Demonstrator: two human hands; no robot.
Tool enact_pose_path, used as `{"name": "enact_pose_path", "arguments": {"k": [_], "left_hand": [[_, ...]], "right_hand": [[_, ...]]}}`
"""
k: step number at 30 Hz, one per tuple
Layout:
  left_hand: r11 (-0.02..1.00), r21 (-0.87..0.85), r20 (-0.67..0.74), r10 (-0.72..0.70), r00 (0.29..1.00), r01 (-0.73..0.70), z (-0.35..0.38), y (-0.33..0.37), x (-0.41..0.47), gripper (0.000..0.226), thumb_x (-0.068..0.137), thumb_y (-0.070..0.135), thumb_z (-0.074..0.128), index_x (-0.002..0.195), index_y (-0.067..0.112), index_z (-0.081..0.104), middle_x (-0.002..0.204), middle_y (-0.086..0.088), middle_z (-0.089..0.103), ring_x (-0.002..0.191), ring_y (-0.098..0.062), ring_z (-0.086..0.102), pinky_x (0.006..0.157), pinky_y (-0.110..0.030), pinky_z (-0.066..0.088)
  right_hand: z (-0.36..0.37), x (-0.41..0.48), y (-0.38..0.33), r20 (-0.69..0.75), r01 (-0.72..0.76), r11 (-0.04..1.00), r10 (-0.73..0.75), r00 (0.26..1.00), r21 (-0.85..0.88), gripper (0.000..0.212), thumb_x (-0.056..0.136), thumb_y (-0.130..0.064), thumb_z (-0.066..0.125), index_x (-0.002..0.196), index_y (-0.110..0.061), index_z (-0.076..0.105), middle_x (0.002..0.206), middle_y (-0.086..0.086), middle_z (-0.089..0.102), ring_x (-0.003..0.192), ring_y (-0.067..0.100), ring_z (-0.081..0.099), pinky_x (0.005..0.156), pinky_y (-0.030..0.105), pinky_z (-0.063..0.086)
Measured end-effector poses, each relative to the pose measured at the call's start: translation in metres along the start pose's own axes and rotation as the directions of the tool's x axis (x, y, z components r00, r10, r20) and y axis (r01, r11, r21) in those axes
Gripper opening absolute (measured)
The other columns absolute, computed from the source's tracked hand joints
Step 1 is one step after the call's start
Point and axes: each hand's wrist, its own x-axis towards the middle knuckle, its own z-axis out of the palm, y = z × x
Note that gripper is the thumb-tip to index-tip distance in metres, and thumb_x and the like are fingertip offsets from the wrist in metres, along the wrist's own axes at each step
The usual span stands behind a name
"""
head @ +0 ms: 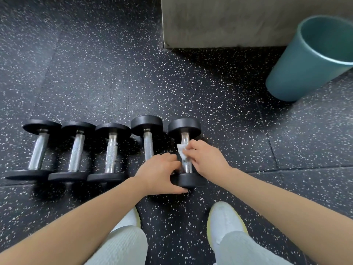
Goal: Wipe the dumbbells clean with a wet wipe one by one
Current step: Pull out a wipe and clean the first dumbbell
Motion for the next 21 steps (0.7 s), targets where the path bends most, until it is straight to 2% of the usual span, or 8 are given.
{"name": "enact_pose_path", "arguments": {"k": [2,5,8,12,14,16,18,21], "left_hand": [[1.0,0.007,-0.005,-0.007,1.0,0.007,0.001,0.0,0.0,0.062,0.07,0.086,0.065,0.086,0.026,0.06,0.085,0.012,0.049,0.08,-0.011,0.045,0.07,-0.028,0.035],[0.999,0.019,-0.004,-0.026,1.0,0.026,0.001,0.0,0.0,0.063,0.069,0.089,0.062,0.085,0.028,0.06,0.086,0.013,0.048,0.082,-0.011,0.045,0.071,-0.028,0.033],[0.999,0.017,-0.003,-0.031,1.0,0.031,0.001,0.0,-0.001,0.063,0.069,0.089,0.061,0.083,0.028,0.058,0.086,0.013,0.048,0.083,-0.011,0.044,0.071,-0.029,0.034],[0.999,-0.009,0.0,-0.034,0.999,0.034,0.0,-0.001,-0.003,0.06,0.069,0.09,0.063,0.079,0.033,0.049,0.086,0.014,0.046,0.082,-0.012,0.044,0.071,-0.028,0.034],[0.999,-0.014,0.009,-0.031,0.999,0.031,0.0,-0.001,-0.002,0.06,0.069,0.09,0.064,0.08,0.034,0.048,0.088,0.015,0.046,0.083,-0.012,0.045,0.071,-0.028,0.034],[1.0,-0.002,0.011,-0.028,1.0,0.028,0.0,-0.001,-0.002,0.061,0.069,0.091,0.063,0.08,0.032,0.05,0.087,0.014,0.047,0.084,-0.012,0.045,0.071,-0.028,0.035],[1.0,0.011,-0.001,-0.021,1.0,0.021,0.0,-0.001,-0.003,0.062,0.069,0.091,0.062,0.08,0.032,0.05,0.085,0.014,0.047,0.083,-0.012,0.044,0.07,-0.029,0.035],[1.0,0.003,-0.01,-0.006,1.0,0.006,-0.001,-0.001,-0.006,0.06,0.07,0.088,0.065,0.079,0.031,0.048,0.084,0.014,0.046,0.081,-0.012,0.042,0.069,-0.029,0.032]], "right_hand": [[0.0,0.007,0.004,-0.014,-0.002,1.0,0.002,1.0,-0.007,0.018,0.083,-0.01,0.075,0.098,-0.019,0.075,0.101,-0.003,0.062,0.084,0.022,0.059,0.055,0.029,0.051],[0.003,0.033,0.012,-0.031,-0.071,0.995,0.07,0.997,-0.063,0.015,0.084,-0.01,0.074,0.095,-0.02,0.073,0.104,-0.005,0.058,0.086,0.019,0.055,0.054,0.031,0.052],[0.005,0.038,0.009,-0.009,-0.144,0.986,0.144,0.99,-0.083,0.016,0.082,-0.013,0.076,0.092,-0.026,0.071,0.1,-0.01,0.054,0.085,0.014,0.052,0.053,0.026,0.048],[0.0,0.01,-0.005,0.019,-0.05,0.998,0.051,0.999,-0.048,0.014,0.076,-0.017,0.082,0.084,-0.026,0.074,0.085,-0.007,0.055,0.073,0.016,0.057,0.048,0.024,0.036],[-0.003,0.003,-0.006,0.06,0.011,1.0,-0.01,0.998,-0.022,0.004,0.084,-0.02,0.076,0.085,-0.024,0.075,0.087,-0.005,0.057,0.075,0.018,0.058,0.054,0.025,0.032],[-0.004,0.012,-0.001,0.068,0.003,1.0,-0.004,0.998,0.006,0.008,0.091,-0.021,0.068,0.09,-0.02,0.076,0.094,-0.003,0.058,0.083,0.021,0.058,0.059,0.029,0.039],[-0.005,0.027,0.004,0.042,-0.074,0.996,0.072,0.996,0.05,0.015,0.095,-0.022,0.062,0.096,-0.019,0.077,0.099,-0.003,0.058,0.091,0.022,0.057,0.066,0.033,0.047],[-0.009,0.038,0.005,0.045,-0.197,0.973,0.193,0.98,0.119,0.017,0.097,-0.022,0.06,0.1,-0.023,0.076,0.099,-0.007,0.055,0.091,0.018,0.056,0.067,0.033,0.043]]}}
